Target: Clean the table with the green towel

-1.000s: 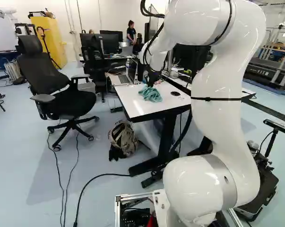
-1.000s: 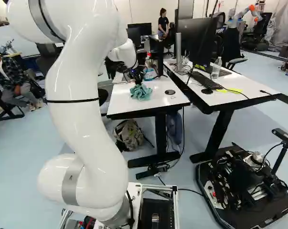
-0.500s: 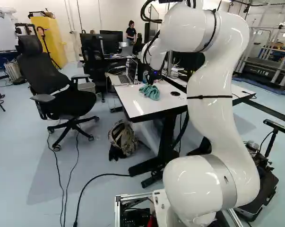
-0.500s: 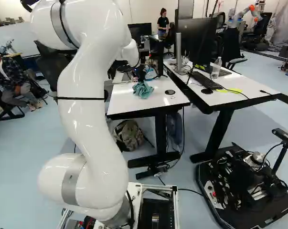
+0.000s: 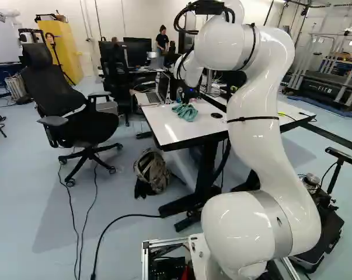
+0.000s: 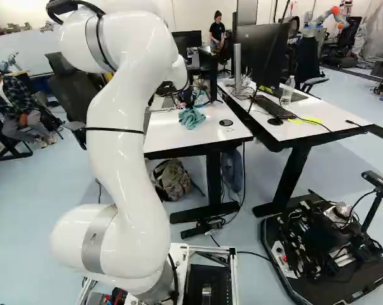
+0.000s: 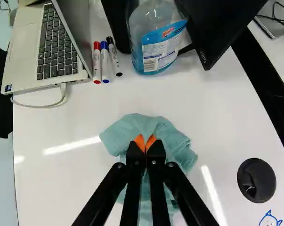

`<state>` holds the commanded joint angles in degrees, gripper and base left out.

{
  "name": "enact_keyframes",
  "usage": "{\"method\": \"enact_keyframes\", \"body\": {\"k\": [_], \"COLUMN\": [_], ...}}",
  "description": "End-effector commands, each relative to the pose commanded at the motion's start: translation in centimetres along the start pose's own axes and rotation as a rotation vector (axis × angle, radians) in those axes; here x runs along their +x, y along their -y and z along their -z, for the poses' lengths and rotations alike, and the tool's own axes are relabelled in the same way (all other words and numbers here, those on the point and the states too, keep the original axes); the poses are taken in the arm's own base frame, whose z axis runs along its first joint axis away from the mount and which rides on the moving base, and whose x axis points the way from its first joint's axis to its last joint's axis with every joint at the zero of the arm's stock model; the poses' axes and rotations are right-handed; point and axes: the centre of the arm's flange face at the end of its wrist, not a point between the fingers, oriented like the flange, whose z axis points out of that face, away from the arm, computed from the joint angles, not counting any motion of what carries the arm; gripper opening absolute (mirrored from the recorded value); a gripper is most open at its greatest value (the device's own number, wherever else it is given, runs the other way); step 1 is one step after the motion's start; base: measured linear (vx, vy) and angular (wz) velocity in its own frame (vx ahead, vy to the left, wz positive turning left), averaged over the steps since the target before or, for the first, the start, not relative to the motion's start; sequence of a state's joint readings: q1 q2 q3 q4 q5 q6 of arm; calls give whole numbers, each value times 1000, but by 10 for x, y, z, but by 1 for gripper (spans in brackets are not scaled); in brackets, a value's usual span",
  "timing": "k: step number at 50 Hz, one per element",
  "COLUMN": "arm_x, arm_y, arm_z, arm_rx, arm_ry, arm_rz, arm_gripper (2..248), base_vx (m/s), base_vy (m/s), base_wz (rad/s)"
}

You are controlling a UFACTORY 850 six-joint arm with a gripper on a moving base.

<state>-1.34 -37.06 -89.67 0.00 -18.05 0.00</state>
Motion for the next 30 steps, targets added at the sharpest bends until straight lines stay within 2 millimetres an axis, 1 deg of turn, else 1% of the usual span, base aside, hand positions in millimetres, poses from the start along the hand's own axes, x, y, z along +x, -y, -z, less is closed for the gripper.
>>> {"method": "enact_keyframes", "body": {"k": [22,30], "arm_x": [-11,-11], "arm_y": [0,0], "arm_z": [-28,-28], "arm_rx": [0,0], "arm_ry": [37,37], "arm_rz": [0,0], "arm_gripper": [22,22], "base_vx": [0,0], "base_vy": [0,0], "base_wz": [0,0]}}
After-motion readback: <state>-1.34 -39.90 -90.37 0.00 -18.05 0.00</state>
